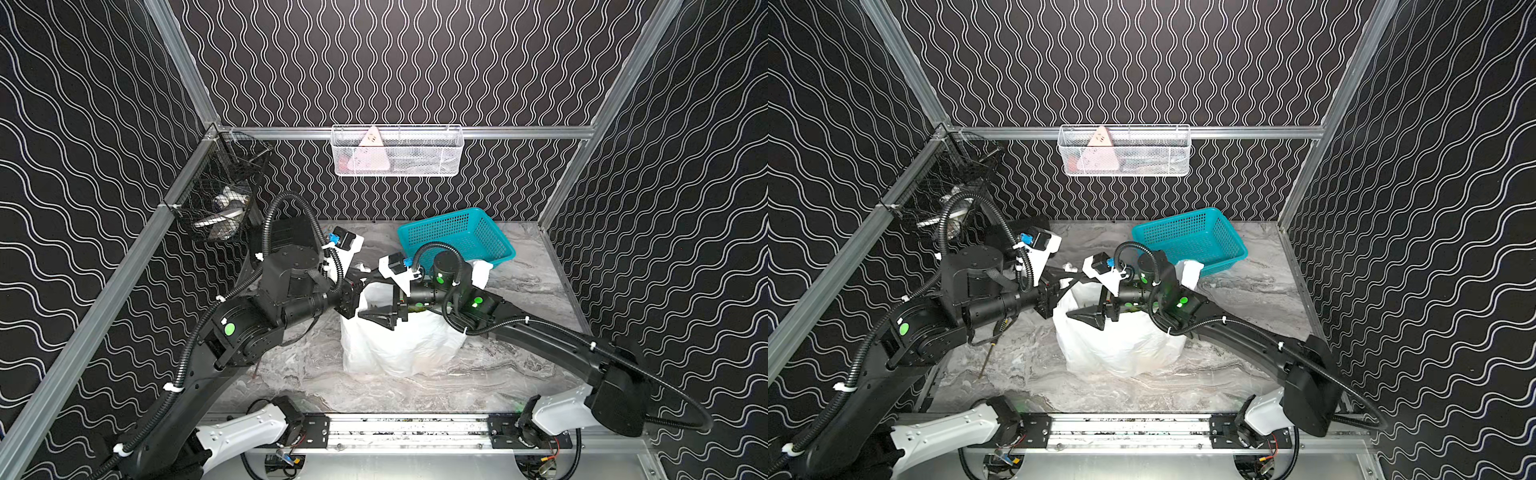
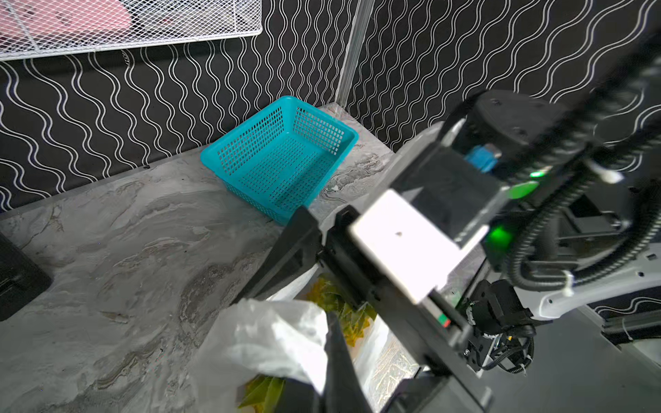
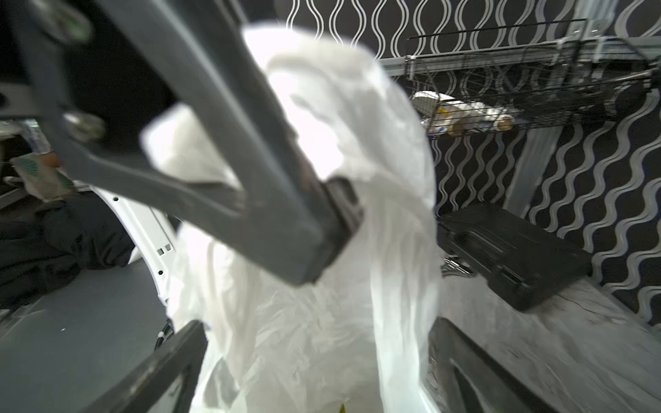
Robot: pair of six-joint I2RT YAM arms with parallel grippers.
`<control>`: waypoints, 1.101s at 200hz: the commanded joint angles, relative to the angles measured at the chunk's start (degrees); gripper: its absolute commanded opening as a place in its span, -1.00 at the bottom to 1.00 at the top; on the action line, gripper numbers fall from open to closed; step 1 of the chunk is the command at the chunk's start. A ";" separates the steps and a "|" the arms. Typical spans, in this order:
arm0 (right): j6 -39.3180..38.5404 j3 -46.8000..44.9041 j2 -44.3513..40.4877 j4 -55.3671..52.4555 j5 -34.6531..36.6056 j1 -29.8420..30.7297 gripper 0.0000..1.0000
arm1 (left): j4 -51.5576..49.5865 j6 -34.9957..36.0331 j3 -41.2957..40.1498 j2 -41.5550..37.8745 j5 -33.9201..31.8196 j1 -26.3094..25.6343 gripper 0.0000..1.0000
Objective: Place the pineapple into a plastic bag & tie a knot
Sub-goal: Adjust the plastic bag at the center of the board.
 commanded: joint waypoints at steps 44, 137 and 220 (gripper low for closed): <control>3.93 5.77 6.28 4.93 -8.49 2.40 0.97 | -0.50 3.16 1.58 -0.29 1.01 0.05 -1.00; 10.57 3.86 3.24 2.94 -2.37 2.92 -1.00 | 1.18 17.50 0.16 -9.16 -2.66 0.05 0.66; 11.52 4.02 -0.91 -7.32 -5.95 -0.15 -1.00 | -2.17 23.37 -0.39 -8.47 6.02 -4.07 0.96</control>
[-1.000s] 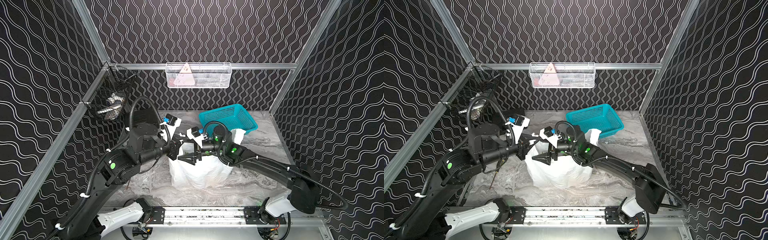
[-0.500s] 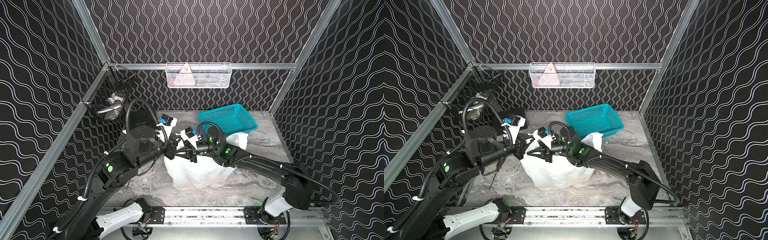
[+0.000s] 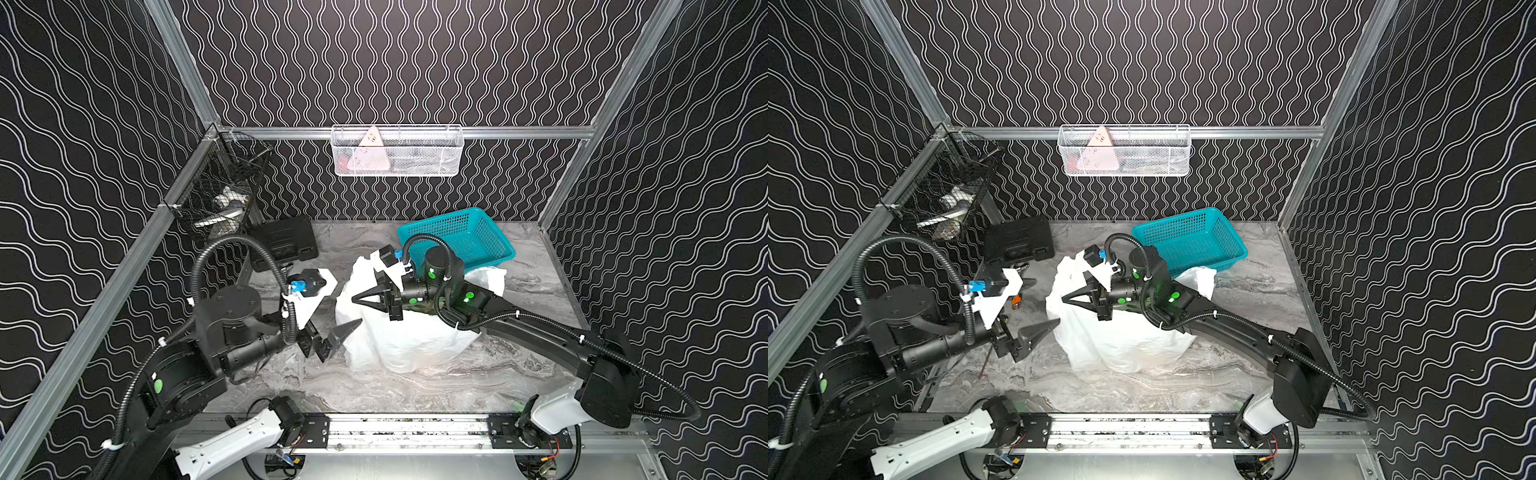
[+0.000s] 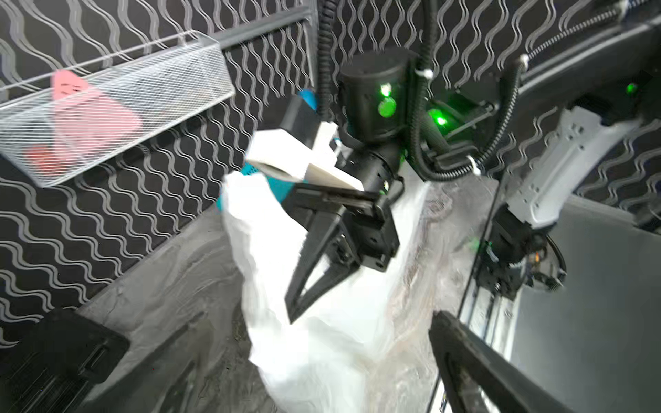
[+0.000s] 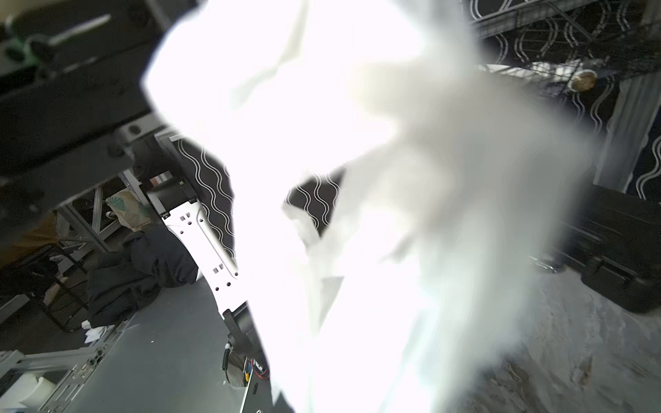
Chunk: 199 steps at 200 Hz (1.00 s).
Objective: Place the pineapple into a plastic bag & tie a knot
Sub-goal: Adjust the plastic bag at the center of the board.
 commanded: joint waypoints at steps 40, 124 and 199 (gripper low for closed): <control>0.68 -4.37 -5.93 -2.18 2.51 -0.31 -1.00 | 12.68 -4.70 -1.66 10.28 2.66 1.98 0.98; -2.48 -3.40 -4.74 -3.30 5.51 2.53 -1.00 | 31.68 -26.72 -17.72 9.31 9.80 8.88 0.64; -2.82 -3.56 -4.83 -2.33 13.12 3.19 -1.00 | 30.77 -38.34 -22.51 8.55 11.24 8.93 -0.16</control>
